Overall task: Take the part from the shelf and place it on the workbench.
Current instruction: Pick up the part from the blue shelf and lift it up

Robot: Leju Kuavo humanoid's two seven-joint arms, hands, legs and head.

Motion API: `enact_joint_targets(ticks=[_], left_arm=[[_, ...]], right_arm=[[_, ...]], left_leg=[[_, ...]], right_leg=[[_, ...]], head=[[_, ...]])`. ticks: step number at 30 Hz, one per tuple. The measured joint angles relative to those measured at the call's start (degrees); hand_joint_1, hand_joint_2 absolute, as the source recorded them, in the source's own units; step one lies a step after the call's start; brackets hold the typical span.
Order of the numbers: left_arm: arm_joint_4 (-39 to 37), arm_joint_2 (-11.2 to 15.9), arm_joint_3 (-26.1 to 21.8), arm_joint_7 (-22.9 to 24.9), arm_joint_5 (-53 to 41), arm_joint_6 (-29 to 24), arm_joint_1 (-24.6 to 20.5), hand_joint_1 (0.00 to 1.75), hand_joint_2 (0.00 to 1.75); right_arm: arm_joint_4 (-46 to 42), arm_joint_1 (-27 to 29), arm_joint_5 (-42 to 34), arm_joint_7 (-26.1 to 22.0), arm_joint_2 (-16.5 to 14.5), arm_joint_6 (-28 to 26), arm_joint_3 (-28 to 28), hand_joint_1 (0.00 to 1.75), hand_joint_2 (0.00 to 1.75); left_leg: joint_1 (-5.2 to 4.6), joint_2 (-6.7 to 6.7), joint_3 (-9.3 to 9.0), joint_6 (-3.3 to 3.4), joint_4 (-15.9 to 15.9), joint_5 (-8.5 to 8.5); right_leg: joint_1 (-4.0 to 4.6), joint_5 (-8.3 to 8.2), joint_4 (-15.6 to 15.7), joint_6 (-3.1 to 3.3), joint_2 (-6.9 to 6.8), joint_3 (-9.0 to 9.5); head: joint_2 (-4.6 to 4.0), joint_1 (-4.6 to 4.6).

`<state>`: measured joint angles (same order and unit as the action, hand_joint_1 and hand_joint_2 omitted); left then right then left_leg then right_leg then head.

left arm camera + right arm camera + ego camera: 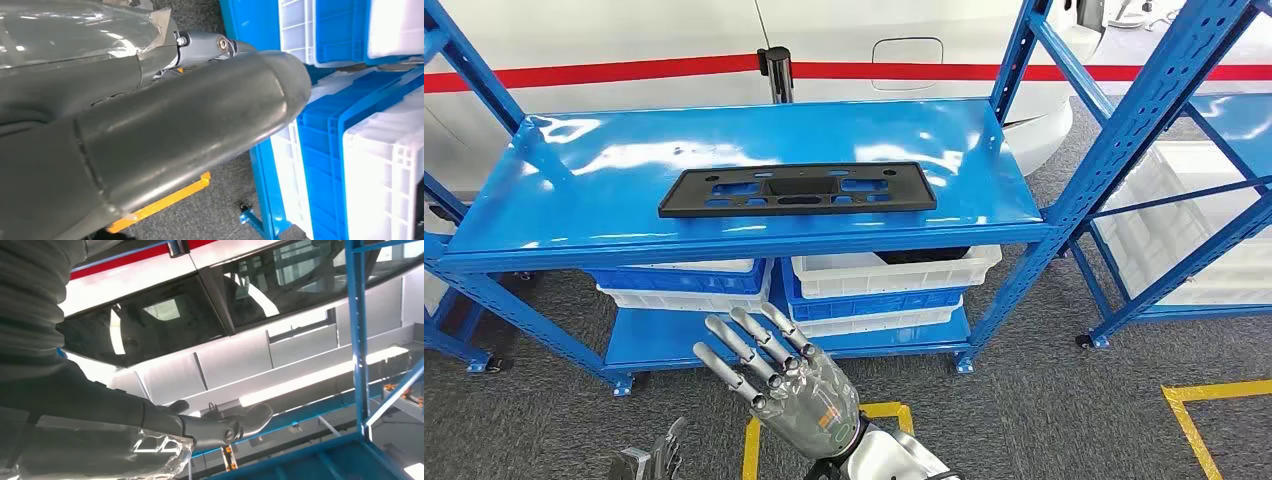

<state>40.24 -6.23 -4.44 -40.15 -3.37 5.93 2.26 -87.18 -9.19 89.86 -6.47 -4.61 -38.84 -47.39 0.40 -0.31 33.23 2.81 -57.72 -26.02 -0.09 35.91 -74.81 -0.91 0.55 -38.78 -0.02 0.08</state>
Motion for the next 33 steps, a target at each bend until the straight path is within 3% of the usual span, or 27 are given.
enact_joint_targets(ticks=[2,4,5,7,9,11,13,15,16,17,18,20,21,25,27,28,30,31,32,33], left_arm=[[0.0,0.0,0.0,0.0,0.0,0.0,0.0,0.0,0.0],[0.0,0.0,0.0,0.0,0.0,0.0,0.0,0.0,0.0],[0.0,0.0,0.0,0.0,0.0,0.0,0.0,0.0,0.0],[0.0,0.0,0.0,0.0,-0.1,0.0,0.0,0.0,0.0],[-0.1,-0.1,0.0,0.0,-0.2,0.1,-0.1,0.0,0.0],[-0.1,-0.1,0.1,0.0,-0.2,0.2,-0.3,0.0,0.0],[-0.1,-0.2,0.1,0.0,-0.3,0.3,-0.5,0.0,0.0],[-0.2,-0.2,0.1,0.0,-0.3,0.5,-0.5,0.0,0.0],[-0.2,-0.2,0.1,0.0,-0.3,0.5,-0.5,0.0,0.0],[-0.3,-0.2,0.1,0.0,-0.3,0.5,-0.5,0.0,0.0],[-0.3,-0.2,0.1,0.0,-0.3,0.5,-0.5,0.0,0.0],[-0.4,-0.2,0.1,0.0,-0.3,0.5,-0.6,0.0,0.0],[-0.4,-0.2,0.1,0.0,-0.3,0.5,-0.7,0.0,0.0],[-0.5,-0.2,0.1,0.0,-0.3,0.6,-0.9,0.0,0.0],[-0.5,-0.3,0.1,0.0,-0.3,0.6,-1.3,0.0,0.0],[-0.5,-0.4,0.1,0.0,-0.3,0.6,-1.4,0.0,0.0],[-0.6,-0.4,0.1,0.0,-0.2,0.6,-1.6,0.0,0.0],[-0.6,-0.4,0.1,0.0,-0.2,0.6,-1.6,0.0,0.0],[-0.6,-0.4,0.1,0.0,-0.2,0.6,-1.5,0.0,0.0],[-0.7,-0.4,0.1,0.0,-0.2,0.6,-1.5,0.0,0.0]], right_arm=[[0.0,0.0,0.0,-0.1,0.0,0.0,0.0,0.0,1.75],[0.0,0.0,0.0,-0.3,0.0,0.0,0.1,0.0,1.75],[0.1,0.0,0.0,-0.4,0.0,0.0,0.2,0.0,1.75],[0.3,0.1,0.0,-0.6,0.0,0.0,0.2,0.0,1.75],[0.5,0.1,0.0,-0.8,-0.1,0.0,0.2,0.0,1.75],[0.6,0.0,0.0,-0.8,-0.3,0.0,0.3,0.0,1.75],[0.6,0.0,0.0,-0.9,-0.5,0.0,0.3,0.0,1.75],[0.8,0.0,0.0,-0.9,-0.6,0.0,0.2,0.0,1.75],[0.9,0.0,0.0,-0.9,-0.6,0.0,0.2,0.0,1.75],[1.0,0.0,0.0,-0.9,-0.6,0.0,0.2,0.0,1.75],[1.1,0.0,0.0,-0.9,-0.6,0.0,0.2,0.0,1.75],[1.2,0.0,0.0,-0.9,-0.6,0.0,0.2,0.0,1.75],[1.2,0.0,0.0,-0.9,-0.6,0.0,0.3,0.0,1.75],[1.4,-0.1,0.0,-1.0,-0.6,0.3,0.2,0.0,1.75],[1.4,-0.1,0.0,-1.0,-0.6,0.4,0.2,0.0,1.75],[1.5,-0.1,0.0,-1.0,-0.6,0.5,0.2,0.0,1.75],[1.8,-0.1,0.0,-1.2,-0.5,0.9,0.2,0.0,1.75],[2.0,0.0,0.0,-1.4,-0.5,1.2,0.2,0.0,1.75],[2.4,0.0,0.0,-1.6,-0.5,1.7,0.2,0.0,1.75],[2.8,-0.1,0.0,-1.8,-0.5,2.4,0.0,0.0,1.75]], left_leg=[[0.01,-0.09,-0.34,-0.15,0.0,-0.29],[0.02,-0.23,-1.14,-0.53,0.0,-0.98],[-0.03,-0.26,-1.56,-0.81,-0.1,-1.34],[-0.14,-0.26,-1.92,-1.5,-0.2,-1.95],[-0.13,-0.21,-2.11,-2.08,-0.6,-2.23],[0.08,-0.09,-1.61,-2.56,-2.5,-2.75],[0.29,0.05,1.44,-3.13,-8.0,-4.56],[0.41,0.1,6.23,-3.58,-14.7,-6.88],[0.46,0.11,8.03,-3.7,-16.4,-7.14],[0.5,0.12,8.78,-3.72,-16.0,-6.12],[0.54,0.13,8.34,-3.62,-13.4,-3.7],[0.45,0.18,5.93,-3.19,-5.9,1.45],[0.25,0.19,4.97,-2.86,-3.2,2.28],[-0.11,0.11,4.02,-1.6,-1.2,2.53],[0.12,0.16,3.18,-1.04,-0.6,2.53],[0.2,0.18,2.86,-0.75,-0.3,2.45],[0.08,0.13,2.62,-0.41,-0.3,2.01],[0.04,0.06,2.45,-0.37,-0.3,1.76],[0.04,-0.04,2.17,-0.42,-0.3,1.46],[0.06,-0.16,1.74,-0.54,-0.3,1.14]], right_leg=[[-0.17,-1.65,2.4,-0.66,-0.01,0.45],[-0.48,-5.96,9.4,-1.8,-0.07,2.45],[-0.51,-7.53,12.8,-1.82,-0.14,3.43],[-0.38,-8.77,16.1,-0.61,-0.34,4.52],[-0.43,-8.75,16.2,0.78,-0.41,5.1],[-0.75,-8.78,16.6,1.42,-0.39,6.14],[-0.83,-8.36,16.8,2.07,-0.44,7.07],[-0.68,-7.84,16.8,2.68,-0.39,7.58],[-0.61,-7.54,16.8,2.81,-0.29,7.89],[-0.58,-7.19,16.8,2.84,-0.16,8.31],[-0.56,-6.77,16.8,2.75,-0.04,8.9],[-0.49,-5.89,16.8,2.43,0.09,10.18],[-0.41,-5.52,16.8,2.17,0.12,10.49],[0.09,-4.35,17.0,0.83,0.08,10.36],[0.19,-3.07,14.5,0.58,-0.06,9.64],[0.11,-1.97,11.5,0.65,-0.13,8.07],[-0.02,0.24,4.1,0.77,-0.14,3.14],[-0.1,0.49,1.7,0.57,-0.14,1.05],[-0.2,-0.27,1.4,0.13,-0.15,-0.04],[-0.34,-2.03,3.3,-0.47,-0.16,0.04]], head=[[0.0,0.0],[0.0,0.01],[0.0,-0.04],[0.0,-0.18],[0.0,-0.32],[0.0,-0.43],[0.0,-0.49],[0.0,-0.5],[0.0,-0.49],[0.0,-0.52],[0.0,-0.52],[0.0,-0.53],[0.0,-0.56],[0.0,-0.57],[0.0,-0.47],[0.0,-0.38],[0.0,-0.21],[0.0,-0.22],[0.0,-0.2],[0.0,-0.2]])
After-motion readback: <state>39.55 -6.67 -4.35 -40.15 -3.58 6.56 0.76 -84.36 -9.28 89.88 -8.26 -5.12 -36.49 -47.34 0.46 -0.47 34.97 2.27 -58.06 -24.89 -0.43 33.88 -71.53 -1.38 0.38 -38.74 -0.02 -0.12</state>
